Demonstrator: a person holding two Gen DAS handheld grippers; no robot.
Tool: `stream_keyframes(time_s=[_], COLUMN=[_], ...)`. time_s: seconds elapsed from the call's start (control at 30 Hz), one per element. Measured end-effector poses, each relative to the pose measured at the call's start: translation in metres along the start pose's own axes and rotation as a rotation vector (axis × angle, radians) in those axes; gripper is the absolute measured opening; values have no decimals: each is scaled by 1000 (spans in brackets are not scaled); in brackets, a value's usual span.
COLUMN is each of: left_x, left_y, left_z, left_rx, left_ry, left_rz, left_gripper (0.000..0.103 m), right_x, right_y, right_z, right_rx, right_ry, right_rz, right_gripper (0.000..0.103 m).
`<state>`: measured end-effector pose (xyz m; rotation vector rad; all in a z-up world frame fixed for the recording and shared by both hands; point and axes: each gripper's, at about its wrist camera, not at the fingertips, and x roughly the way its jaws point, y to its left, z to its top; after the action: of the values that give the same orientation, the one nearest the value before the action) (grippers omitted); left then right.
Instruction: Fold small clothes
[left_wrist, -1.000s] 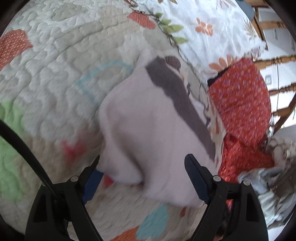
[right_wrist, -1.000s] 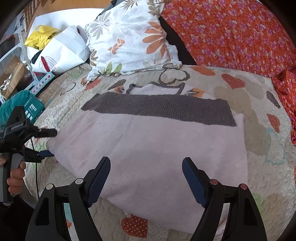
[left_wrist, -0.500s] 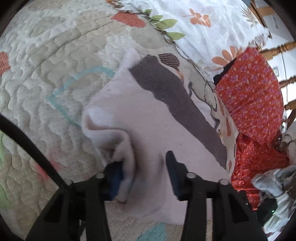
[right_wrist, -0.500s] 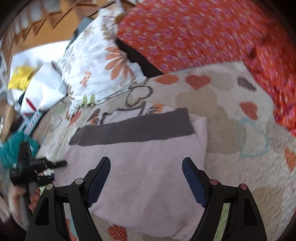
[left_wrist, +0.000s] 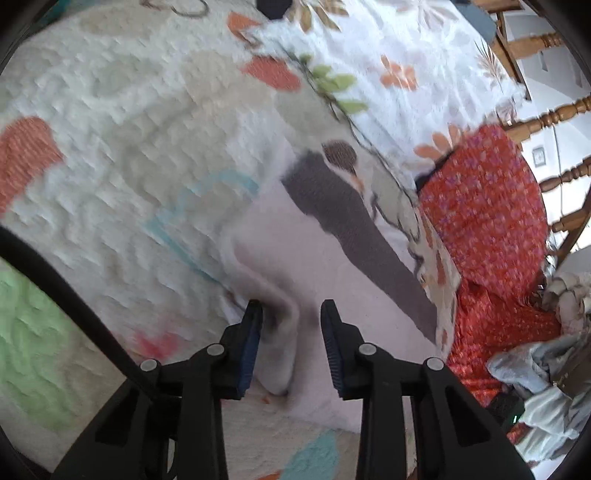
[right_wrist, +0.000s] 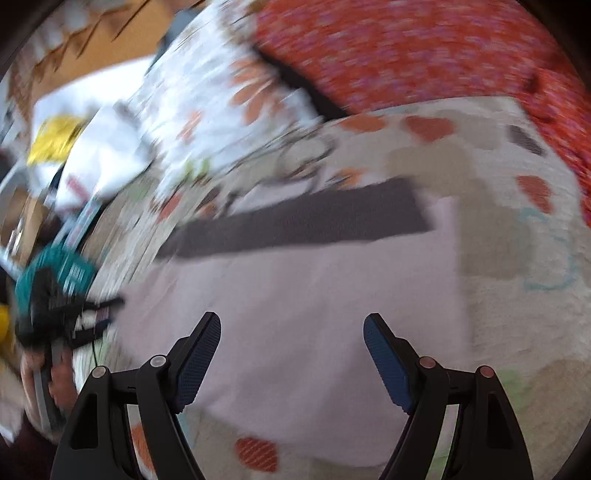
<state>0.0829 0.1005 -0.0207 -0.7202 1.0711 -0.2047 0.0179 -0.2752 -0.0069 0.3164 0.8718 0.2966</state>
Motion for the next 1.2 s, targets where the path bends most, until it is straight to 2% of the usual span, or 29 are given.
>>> stream_keyframes(time_s=[0.13, 0.23, 0.3, 0.33, 0.4, 0.47, 0.53, 0.6, 0.63, 0.67, 0.7, 0.73, 0.77, 0.8, 0.9, 1.0, 1.1, 1.2], left_x=[-26, -43, -58, -65, -79, -91, -99, -105, -107, -109, -111, -113, -113, -113, -110, -102, -85, -63], left_y=[15, 15, 16, 18, 25, 35, 47, 58, 62, 67, 69, 71, 72, 71, 64, 49, 29, 4], left_z=[24, 39, 44, 47, 50, 55, 60, 65, 66, 68, 68, 69, 69, 69, 67, 60, 47, 29], left_rx=[-52, -23, -10, -10, -15, -32, -52, -77, -89, -102, -112, -124, -131, -136, -128, -94, -30, 37], left_ry=[-71, -111, -158, -183, -217, -238, -244, -245, -246, -248, -251, -257, -263, -267, -278, -272, -233, -167], left_rz=[15, 70, 115, 133, 155, 157, 159, 155, 152, 146, 142, 139, 137, 136, 135, 137, 136, 118], left_gripper=[29, 30, 34, 39, 44, 46, 46, 46, 46, 46, 46, 46, 46, 46, 46, 53, 53, 53], right_x=[25, 41, 58, 68, 91, 118, 142, 156, 163, 168, 172, 174, 173, 171, 144, 95, 34, -20], right_y=[74, 125, 161, 179, 211, 242, 263, 271, 276, 279, 280, 282, 281, 281, 263, 231, 177, 104], right_z=[-15, -27, -36, -41, -50, -59, -61, -55, -52, -47, -44, -41, -39, -35, -12, 19, 44, 50], right_rx=[-243, -395, -499, -553, -661, -774, -854, -874, -876, -871, -857, -847, -842, -833, -700, -534, -363, -191], right_ry=[62, 90, 94, 92, 96, 92, 81, 73, 71, 80, 106, 121, 125, 125, 102, 20, -73, -130], right_rz=[13, 20, -5, -26, -85, -189, -292, -331, -345, -350, -337, -334, -353, -352, -262, -197, -171, -202], right_gripper=[84, 84, 84, 84, 75, 69, 69, 68, 67, 62, 48, 41, 28, 20, 14, 13, 13, 13])
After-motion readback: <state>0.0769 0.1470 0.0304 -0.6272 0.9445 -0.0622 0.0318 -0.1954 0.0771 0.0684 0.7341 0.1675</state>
